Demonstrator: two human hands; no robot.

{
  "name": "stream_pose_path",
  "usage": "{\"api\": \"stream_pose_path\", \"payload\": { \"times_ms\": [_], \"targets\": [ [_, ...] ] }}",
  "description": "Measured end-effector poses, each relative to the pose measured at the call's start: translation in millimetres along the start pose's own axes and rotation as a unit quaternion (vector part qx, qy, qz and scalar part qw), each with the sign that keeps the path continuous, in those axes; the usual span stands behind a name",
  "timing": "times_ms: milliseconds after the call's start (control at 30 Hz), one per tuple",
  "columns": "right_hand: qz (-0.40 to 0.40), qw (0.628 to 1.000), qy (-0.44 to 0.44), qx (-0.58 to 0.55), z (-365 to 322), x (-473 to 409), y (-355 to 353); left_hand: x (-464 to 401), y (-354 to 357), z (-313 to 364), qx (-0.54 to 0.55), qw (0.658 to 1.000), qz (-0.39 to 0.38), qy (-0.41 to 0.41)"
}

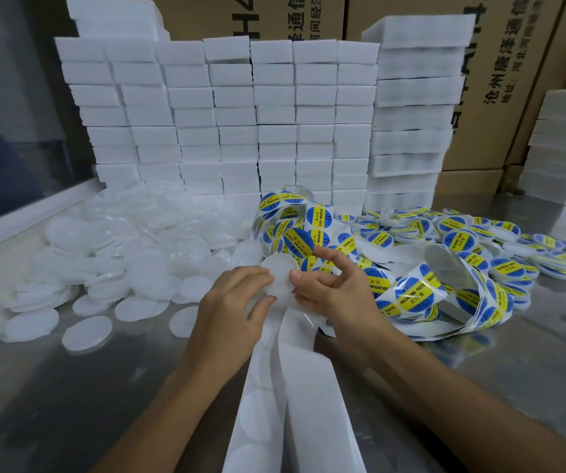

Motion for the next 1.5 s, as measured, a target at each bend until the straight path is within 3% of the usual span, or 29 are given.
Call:
{"api": "stream_pose_path", "payload": {
  "times_ms": [167,267,333,433,533,667,867,1267,1500],
  "targets": [
    [0.009,1.0,0.021,-0.004,1.9,-1.2,-2.2,-1.3,-9.5,8.7,-0.026,0.997,0.057,0.052],
    [0.045,0.998,0.018,-0.038,3.5,-2.9,-8.5,-1.3,-12.7,-8.0,0.129,0.984,0.089,-0.085],
    [0.067,0.996,0.02,-0.054,3.0,-2.5,-12.9,4.2,-0.6,-28.2,0.272,0.932,0.08,-0.225],
    [0.079,0.994,0.02,-0.07,1.3,-2.5,-18.6,14.3,13.1,-44.9,0.434,0.829,0.09,-0.341],
    [0.078,0.994,0.023,-0.068,-0.4,-2.4,-20.1,18.6,18.5,-48.6,0.516,0.757,0.096,-0.389],
    [0.064,0.998,-0.003,-0.009,-3.4,-1.2,-15.6,20.1,22.9,-47.5,0.565,0.71,0.09,-0.411],
    [0.021,0.991,-0.074,0.11,-11.4,2.3,-4.4,17.5,23.8,-41.5,0.578,0.707,0.069,-0.402],
    [-0.02,0.988,-0.062,0.14,-7.7,2.7,7.6,17.9,22.7,-46.2,0.558,0.723,0.079,-0.401],
    [-0.013,0.99,-0.063,0.125,-17.0,3.1,4.2,20.9,17.0,-59.3,0.579,0.702,0.092,-0.404]
  ]
}}
Point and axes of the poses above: each hand's wrist, its own x-axis away from the middle knuckle, its own y-axis out of the palm, z = x × y, the point moved 7 cm from there along -x, towards the middle knuckle, and after that the axes turned 7 degrees about -z, right-handed, at the moved point
